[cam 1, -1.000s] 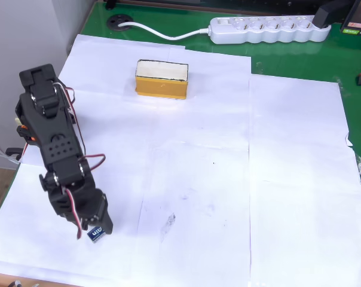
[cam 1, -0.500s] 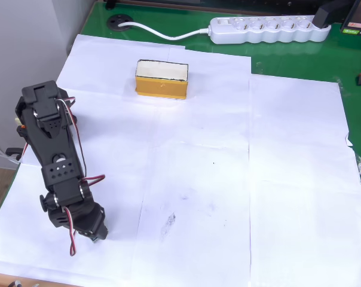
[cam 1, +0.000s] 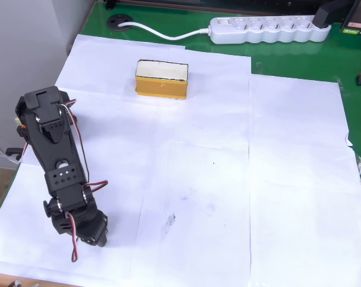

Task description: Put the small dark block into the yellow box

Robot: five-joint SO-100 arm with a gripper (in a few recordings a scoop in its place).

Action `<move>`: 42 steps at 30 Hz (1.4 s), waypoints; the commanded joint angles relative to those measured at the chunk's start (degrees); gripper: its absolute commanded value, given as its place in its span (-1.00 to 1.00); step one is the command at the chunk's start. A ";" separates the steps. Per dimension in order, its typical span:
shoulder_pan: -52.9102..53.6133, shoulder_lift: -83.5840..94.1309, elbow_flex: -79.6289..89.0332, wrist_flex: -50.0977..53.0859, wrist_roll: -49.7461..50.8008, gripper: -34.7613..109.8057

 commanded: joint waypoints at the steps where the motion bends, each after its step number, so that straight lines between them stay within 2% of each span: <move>1: 0.70 -0.62 2.81 0.00 -1.67 -0.41; 5: 0.18 -0.70 2.72 0.18 -2.90 -0.43; 16: -1.32 -0.79 0.18 0.62 -5.62 -0.33; 31: -6.15 -2.90 -6.59 1.14 -8.61 -0.33; 42: -5.89 -3.96 -7.29 -0.09 -7.56 -0.52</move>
